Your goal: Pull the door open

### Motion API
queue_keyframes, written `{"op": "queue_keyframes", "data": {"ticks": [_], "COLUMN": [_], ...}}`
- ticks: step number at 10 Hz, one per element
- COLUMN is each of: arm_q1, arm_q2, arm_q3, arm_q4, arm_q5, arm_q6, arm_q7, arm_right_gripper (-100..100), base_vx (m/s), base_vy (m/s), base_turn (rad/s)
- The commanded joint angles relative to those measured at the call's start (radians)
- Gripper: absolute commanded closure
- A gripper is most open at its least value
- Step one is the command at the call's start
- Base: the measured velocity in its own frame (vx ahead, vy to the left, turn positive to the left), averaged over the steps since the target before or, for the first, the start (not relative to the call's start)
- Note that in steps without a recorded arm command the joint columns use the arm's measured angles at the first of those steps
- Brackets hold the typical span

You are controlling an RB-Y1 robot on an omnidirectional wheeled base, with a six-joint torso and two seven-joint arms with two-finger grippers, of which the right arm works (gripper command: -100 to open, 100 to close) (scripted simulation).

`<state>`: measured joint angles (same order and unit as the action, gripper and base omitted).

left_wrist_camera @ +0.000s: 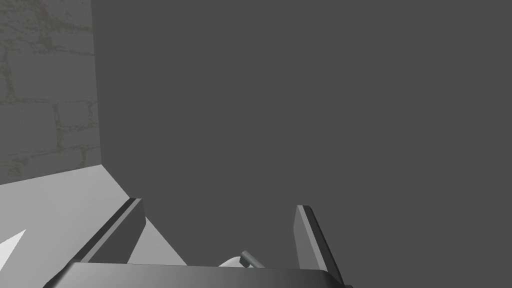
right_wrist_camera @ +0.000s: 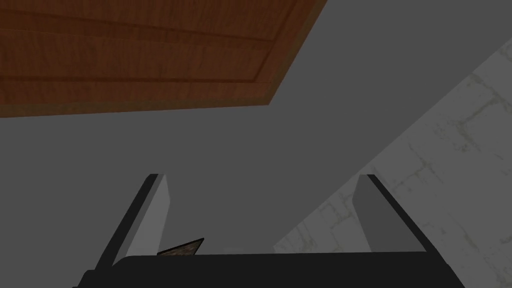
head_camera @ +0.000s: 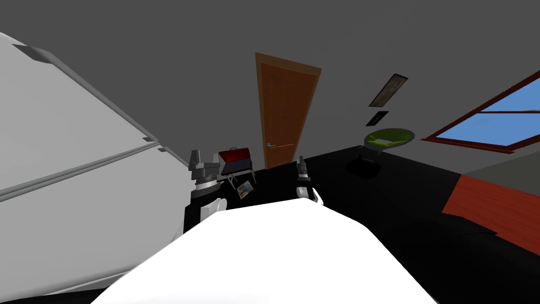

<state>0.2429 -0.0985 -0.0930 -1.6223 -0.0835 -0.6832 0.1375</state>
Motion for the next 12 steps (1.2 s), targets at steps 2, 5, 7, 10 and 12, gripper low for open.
{"op": "queue_keyframes", "data": {"ticks": [2,5,7,10,12], "arm_q1": [-0.029,-0.062,-0.084,-0.117,-0.139], "arm_q2": [0.002,0.002,0.002,0.004,0.006], "arm_q3": [0.0,-0.004,-0.006,-0.01,-0.012], "arm_q4": [0.071,0.148,0.199,0.275,0.326], "arm_q5": [-0.004,-0.01,-0.014,-0.02,-0.024], "arm_q6": [-0.014,-0.025,-0.032,-0.043,-0.05], "arm_q7": [0.005,0.006,0.007,0.009,0.01], "arm_right_gripper": [-100,-100,-100,-100,-100], "base_vx": [0.058,0.056,0.063,0.055,0.067], "base_vy": [-0.098,-0.081,-0.086,-0.091,-0.074], "base_turn": [0.082,0.1,0.082,0.093,0.09]}}
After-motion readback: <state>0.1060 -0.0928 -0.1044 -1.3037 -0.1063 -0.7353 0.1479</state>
